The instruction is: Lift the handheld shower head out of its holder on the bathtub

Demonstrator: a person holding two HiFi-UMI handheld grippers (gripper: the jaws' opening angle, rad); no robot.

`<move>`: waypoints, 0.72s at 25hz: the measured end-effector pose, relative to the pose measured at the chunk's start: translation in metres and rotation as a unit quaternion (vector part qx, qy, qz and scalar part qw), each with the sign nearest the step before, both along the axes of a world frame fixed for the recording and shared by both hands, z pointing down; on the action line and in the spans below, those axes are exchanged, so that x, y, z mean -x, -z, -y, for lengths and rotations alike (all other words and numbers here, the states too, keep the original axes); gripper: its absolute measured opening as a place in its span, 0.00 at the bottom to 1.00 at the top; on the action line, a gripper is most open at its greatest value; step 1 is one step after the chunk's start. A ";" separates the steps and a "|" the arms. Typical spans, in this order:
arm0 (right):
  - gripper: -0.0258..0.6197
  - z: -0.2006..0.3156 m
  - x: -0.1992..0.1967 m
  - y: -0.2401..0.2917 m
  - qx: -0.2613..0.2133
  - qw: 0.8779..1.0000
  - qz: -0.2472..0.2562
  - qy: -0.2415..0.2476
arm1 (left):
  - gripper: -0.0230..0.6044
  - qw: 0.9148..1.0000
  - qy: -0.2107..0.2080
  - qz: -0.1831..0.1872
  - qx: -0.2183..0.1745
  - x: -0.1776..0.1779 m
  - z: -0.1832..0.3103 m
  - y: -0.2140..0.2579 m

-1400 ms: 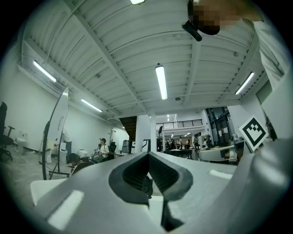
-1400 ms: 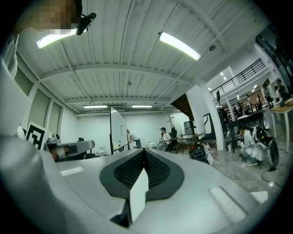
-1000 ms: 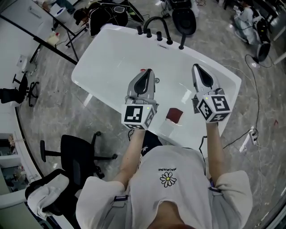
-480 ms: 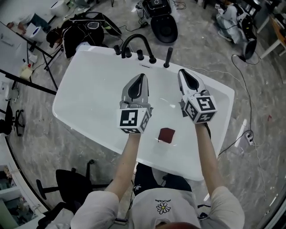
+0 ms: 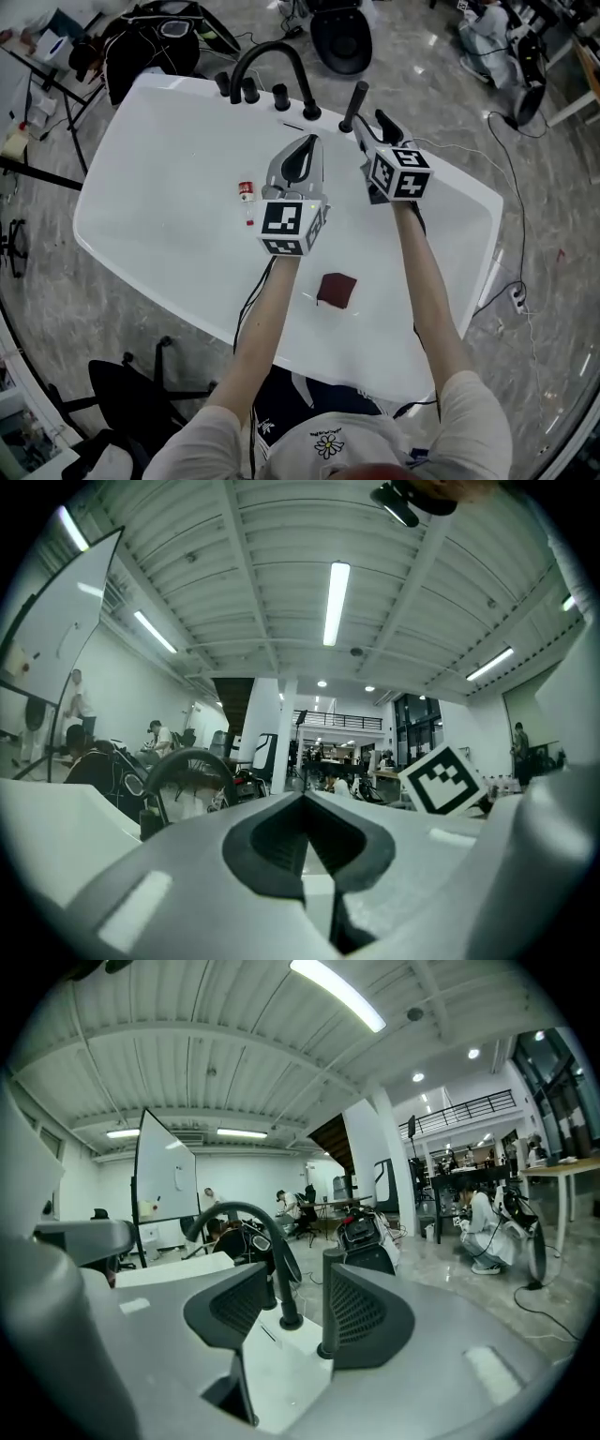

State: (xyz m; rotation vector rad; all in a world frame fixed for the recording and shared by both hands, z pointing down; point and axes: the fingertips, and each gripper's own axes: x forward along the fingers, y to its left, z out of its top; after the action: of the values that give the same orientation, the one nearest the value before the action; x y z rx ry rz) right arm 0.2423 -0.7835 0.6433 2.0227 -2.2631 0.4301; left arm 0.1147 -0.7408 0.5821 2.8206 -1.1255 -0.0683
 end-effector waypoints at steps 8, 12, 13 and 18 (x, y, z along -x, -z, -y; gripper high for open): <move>0.43 0.073 -0.024 -0.092 0.050 0.998 -0.002 -0.026 | 0.04 1.000 0.008 -0.022 0.009 -0.016 0.048 -0.053; 0.43 0.090 -0.027 -0.118 0.066 0.997 -0.007 -0.032 | 0.04 1.000 0.006 -0.026 0.012 -0.016 0.057 -0.063; 0.43 0.093 -0.027 -0.121 0.066 0.997 -0.008 -0.033 | 0.04 1.000 0.006 -0.025 0.015 -0.015 0.059 -0.066; 0.41 0.101 -0.028 -0.137 0.077 0.996 -0.008 -0.036 | 0.04 1.000 0.001 -0.017 0.021 -0.013 0.062 -0.076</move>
State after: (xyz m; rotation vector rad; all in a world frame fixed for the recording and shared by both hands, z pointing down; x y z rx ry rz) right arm 0.2699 -0.8845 0.7801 2.0272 -2.0824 0.5716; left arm 0.1275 -0.8031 0.6582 2.7711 -1.1096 -0.0925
